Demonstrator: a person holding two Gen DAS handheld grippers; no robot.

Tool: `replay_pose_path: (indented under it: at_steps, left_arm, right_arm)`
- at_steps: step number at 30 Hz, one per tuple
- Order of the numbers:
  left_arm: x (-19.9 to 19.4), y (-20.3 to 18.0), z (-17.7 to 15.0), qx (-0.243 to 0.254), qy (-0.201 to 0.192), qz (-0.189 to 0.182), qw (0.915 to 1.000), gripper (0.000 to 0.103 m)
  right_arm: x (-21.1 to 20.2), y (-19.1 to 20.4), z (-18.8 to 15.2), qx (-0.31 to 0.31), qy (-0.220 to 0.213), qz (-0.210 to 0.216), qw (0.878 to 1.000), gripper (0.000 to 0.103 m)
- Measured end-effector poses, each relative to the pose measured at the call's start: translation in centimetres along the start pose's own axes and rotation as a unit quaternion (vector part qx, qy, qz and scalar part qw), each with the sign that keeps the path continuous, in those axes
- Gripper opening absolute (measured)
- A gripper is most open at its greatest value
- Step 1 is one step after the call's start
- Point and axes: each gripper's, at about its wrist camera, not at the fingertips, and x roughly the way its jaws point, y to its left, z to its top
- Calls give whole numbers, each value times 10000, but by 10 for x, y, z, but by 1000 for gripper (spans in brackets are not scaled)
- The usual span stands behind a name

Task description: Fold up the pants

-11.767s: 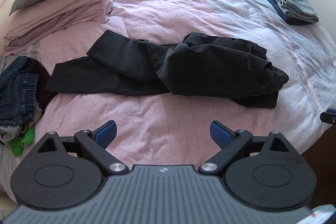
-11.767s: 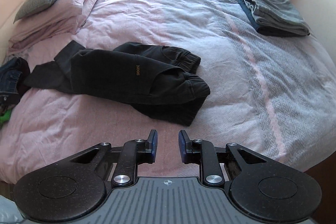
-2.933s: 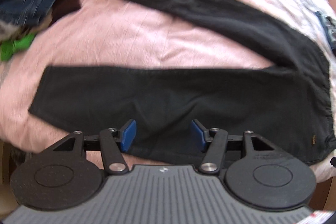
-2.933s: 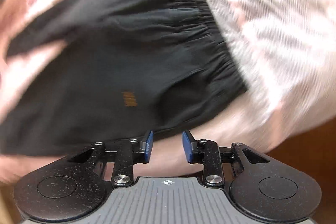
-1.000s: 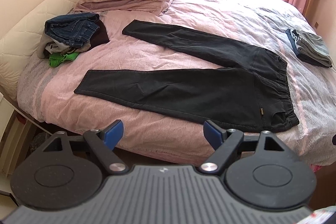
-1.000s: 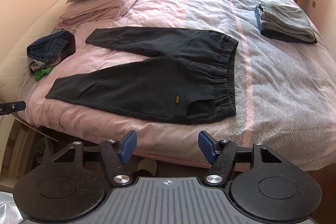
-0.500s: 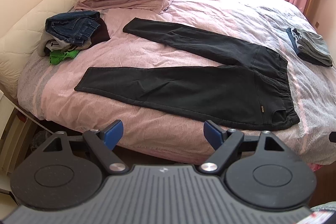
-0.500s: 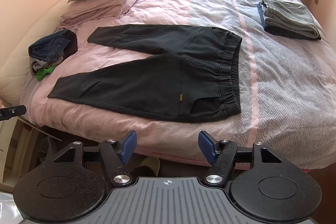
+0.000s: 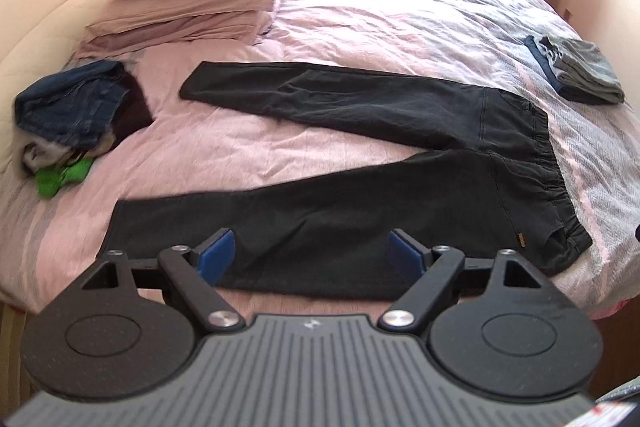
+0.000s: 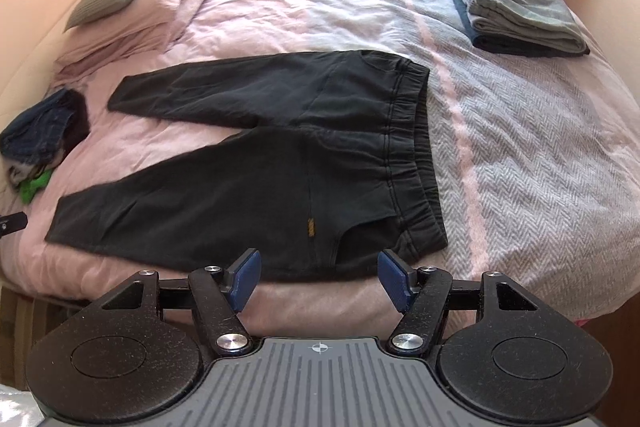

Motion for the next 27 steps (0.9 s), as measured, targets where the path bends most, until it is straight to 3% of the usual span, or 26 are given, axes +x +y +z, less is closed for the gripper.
replay_pose_path:
  at_steps: [6, 10, 14, 18, 24, 27]
  left_arm:
    - [82, 17, 73, 752, 60, -509, 9959, 81]
    - [142, 20, 120, 1408, 33, -908, 9859, 81]
    - [217, 16, 163, 1992, 36, -1360, 9705, 81]
    - [295, 7, 197, 2501, 74, -1744, 9524, 78]
    - [396, -4, 241, 3136, 50, -2049, 9272, 73]
    - [434, -8, 260, 3617, -52, -2084, 9087, 73]
  right_arm:
    - [57, 14, 50, 352, -29, -249, 9991, 62]
    - [97, 25, 81, 358, -76, -275, 9990, 62]
    - [146, 32, 109, -93, -53, -473, 9988, 62]
    - [197, 24, 141, -326, -58, -405, 9986, 62]
    - [282, 5, 204, -640, 18, -411, 9971, 62]
    - [319, -1, 237, -960, 25, -460, 9943, 62]
